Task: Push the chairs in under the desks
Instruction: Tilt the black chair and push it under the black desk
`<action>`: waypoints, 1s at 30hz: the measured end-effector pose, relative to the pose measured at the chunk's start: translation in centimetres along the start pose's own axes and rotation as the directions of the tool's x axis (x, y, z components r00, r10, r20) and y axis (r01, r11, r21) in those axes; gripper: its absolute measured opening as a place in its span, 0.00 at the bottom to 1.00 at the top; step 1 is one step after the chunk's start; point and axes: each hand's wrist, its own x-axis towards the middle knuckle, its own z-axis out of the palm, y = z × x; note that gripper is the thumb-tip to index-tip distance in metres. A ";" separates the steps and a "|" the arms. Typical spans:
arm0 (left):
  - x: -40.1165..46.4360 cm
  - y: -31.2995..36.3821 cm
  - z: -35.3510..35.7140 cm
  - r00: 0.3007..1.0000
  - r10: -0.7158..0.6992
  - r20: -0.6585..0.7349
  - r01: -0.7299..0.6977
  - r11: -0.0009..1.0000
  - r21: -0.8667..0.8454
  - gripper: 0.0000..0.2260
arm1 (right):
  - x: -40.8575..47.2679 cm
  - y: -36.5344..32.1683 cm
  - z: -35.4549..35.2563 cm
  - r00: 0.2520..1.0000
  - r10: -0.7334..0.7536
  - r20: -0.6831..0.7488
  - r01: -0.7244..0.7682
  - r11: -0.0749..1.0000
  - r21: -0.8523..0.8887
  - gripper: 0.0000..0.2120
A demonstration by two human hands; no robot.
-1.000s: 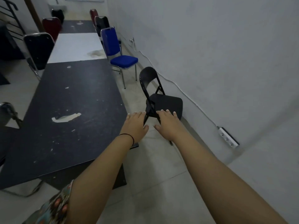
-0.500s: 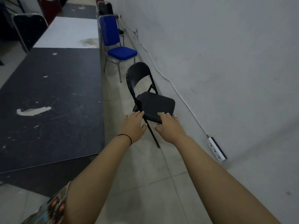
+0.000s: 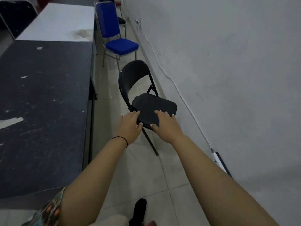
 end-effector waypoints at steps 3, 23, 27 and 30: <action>3.8 -0.1 0.1 1.000 -0.023 -0.014 0.023 1.000 0.003 0.22 | 4.3 1.3 -0.7 1.000 -0.002 0.006 0.002 1.000 0.012 0.28; 23.7 0.5 5.0 0.957 -0.233 -0.175 0.221 0.971 -0.086 0.20 | 26.1 11.4 -3.2 0.975 -0.171 0.138 0.178 0.983 -0.039 0.27; 27.6 1.4 5.8 0.927 -0.312 -0.210 0.296 0.949 -0.105 0.20 | 30.9 13.2 -4.3 0.953 -0.262 0.154 0.273 0.960 -0.054 0.27; 29.9 1.8 6.6 0.900 -0.354 -0.255 0.337 0.935 -0.109 0.20 | 33.9 13.9 -4.9 0.931 -0.337 0.139 0.347 0.936 -0.057 0.25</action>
